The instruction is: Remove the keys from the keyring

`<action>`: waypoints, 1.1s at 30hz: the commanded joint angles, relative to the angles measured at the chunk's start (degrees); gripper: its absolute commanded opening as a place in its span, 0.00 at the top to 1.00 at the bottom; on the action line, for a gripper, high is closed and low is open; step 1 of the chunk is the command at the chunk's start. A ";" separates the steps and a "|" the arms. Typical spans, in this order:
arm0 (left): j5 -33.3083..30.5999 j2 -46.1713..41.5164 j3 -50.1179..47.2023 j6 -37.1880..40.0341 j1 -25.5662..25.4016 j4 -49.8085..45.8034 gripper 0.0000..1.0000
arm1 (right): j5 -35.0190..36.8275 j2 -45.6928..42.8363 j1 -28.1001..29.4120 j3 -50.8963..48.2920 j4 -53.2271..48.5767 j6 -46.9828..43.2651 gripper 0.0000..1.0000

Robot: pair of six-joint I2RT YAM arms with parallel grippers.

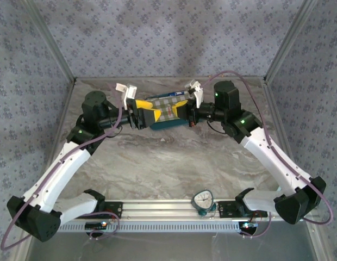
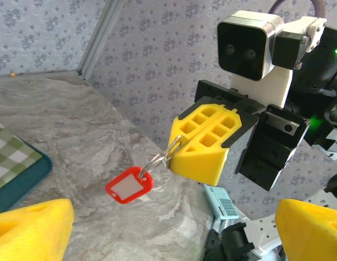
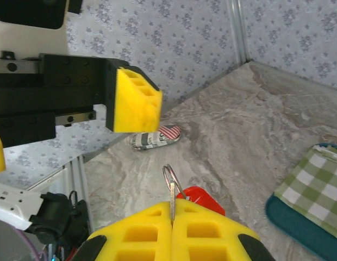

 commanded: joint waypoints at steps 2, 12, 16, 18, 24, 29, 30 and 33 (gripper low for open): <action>3.71 0.69 1.33 -2.76 0.06 3.70 0.05 | -3.20 0.82 0.96 2.05 0.00 2.69 1.00; 3.72 1.15 0.98 -2.90 -1.55 4.56 0.05 | -3.71 3.19 2.84 3.26 0.43 3.38 1.00; 3.80 1.52 1.07 -2.72 -2.13 4.19 0.05 | -3.46 3.65 3.02 3.61 0.86 3.65 1.00; 3.80 1.65 1.06 -2.56 -2.52 4.15 0.05 | -3.61 4.09 3.04 4.01 0.43 3.57 1.00; 3.57 1.79 1.33 -2.19 -3.01 3.75 0.05 | -2.77 4.52 3.08 4.13 0.46 3.66 1.00; 3.55 1.70 1.58 -2.02 -3.45 3.41 0.06 | -1.07 4.61 3.10 4.41 0.25 3.74 1.00; 3.59 1.67 1.67 -1.93 -3.50 3.31 0.06 | -0.83 4.74 3.02 4.52 0.21 3.66 1.00; 3.46 1.79 1.94 -1.70 -3.80 3.01 0.06 | 0.12 4.75 3.08 4.76 0.16 3.74 1.00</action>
